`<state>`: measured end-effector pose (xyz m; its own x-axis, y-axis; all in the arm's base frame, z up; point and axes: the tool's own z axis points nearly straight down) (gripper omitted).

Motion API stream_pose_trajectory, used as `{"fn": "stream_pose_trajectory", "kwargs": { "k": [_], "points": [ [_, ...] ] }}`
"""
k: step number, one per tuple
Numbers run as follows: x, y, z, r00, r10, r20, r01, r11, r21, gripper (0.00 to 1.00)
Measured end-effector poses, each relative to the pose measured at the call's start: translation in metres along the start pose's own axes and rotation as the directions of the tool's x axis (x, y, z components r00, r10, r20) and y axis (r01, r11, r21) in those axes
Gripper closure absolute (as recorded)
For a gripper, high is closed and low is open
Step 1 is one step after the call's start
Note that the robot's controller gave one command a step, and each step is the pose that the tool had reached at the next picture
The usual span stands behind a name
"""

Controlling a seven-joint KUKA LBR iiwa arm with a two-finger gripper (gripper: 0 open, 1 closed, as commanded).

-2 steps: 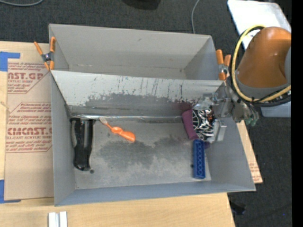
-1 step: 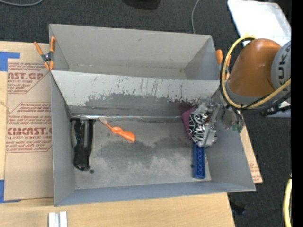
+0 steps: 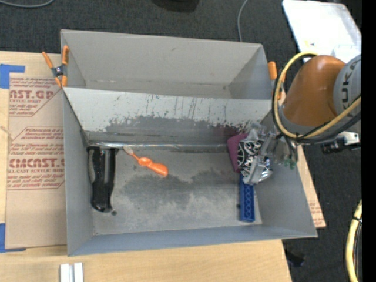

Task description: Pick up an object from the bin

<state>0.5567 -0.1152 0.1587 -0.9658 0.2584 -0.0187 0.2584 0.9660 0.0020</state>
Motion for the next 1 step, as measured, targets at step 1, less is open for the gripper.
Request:
{"fn": "stream_pose_trajectory", "kwargs": {
  "k": [1],
  "points": [
    [-0.0101, -0.0158, 0.0263, 0.997, 0.073, 0.026, -0.073, 0.997, -0.004, 0.00]
  ]
}}
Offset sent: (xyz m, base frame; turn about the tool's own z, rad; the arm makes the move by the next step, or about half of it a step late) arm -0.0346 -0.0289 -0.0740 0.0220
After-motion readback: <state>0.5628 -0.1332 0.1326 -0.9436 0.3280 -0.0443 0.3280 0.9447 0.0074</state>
